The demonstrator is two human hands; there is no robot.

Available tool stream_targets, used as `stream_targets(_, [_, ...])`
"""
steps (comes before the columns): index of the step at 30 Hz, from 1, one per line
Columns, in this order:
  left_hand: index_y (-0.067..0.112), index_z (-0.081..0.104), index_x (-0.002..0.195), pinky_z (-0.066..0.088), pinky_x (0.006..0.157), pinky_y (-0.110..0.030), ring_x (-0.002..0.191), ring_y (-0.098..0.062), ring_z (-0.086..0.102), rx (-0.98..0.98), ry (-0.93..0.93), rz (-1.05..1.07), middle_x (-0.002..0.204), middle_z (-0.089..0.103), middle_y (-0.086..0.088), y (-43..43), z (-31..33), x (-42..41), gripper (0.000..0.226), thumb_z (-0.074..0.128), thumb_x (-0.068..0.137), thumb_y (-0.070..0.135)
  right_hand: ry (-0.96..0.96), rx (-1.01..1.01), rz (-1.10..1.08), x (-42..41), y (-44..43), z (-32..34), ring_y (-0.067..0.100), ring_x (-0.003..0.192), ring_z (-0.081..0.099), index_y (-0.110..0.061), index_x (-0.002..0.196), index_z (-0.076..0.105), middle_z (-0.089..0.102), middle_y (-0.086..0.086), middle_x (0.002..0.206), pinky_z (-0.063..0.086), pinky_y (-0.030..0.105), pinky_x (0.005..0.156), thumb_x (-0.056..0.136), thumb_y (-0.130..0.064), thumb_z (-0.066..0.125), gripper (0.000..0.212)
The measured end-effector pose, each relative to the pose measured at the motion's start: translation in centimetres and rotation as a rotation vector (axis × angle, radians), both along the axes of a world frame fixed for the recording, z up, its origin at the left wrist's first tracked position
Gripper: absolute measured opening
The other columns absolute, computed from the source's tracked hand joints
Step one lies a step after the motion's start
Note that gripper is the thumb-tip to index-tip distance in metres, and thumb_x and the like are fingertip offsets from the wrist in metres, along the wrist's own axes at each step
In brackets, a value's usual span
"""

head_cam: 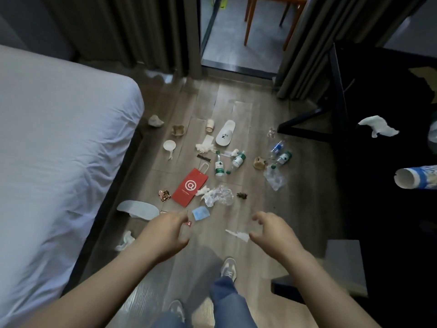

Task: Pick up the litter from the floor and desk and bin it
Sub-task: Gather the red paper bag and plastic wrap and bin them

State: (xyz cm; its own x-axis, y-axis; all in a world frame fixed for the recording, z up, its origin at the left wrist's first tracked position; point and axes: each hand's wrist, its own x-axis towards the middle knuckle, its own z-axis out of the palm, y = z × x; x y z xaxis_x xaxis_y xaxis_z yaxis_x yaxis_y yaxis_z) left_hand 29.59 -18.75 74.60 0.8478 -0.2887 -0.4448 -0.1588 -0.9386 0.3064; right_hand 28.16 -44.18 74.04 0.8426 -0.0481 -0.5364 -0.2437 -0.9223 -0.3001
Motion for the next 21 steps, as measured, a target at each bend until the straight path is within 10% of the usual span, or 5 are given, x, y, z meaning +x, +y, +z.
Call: stream_targets(21, [0.017, 0.058, 0.104, 0.05, 0.078, -0.036, 0.098, -0.024, 0.06, 0.081, 0.155, -0.058, 0.106, 0.064, -0.004, -4.1, -42.5, 13.0, 0.027, 0.058, 0.081, 0.031, 0.144, -0.121, 0.036, 9.4, -6.5, -41.3, 0.023, 0.109, 0.057, -0.017, 0.127, 0.053, 0.058, 0.004, 0.122, 0.051, 0.038, 0.089, 0.088, -0.031, 0.058, 0.041])
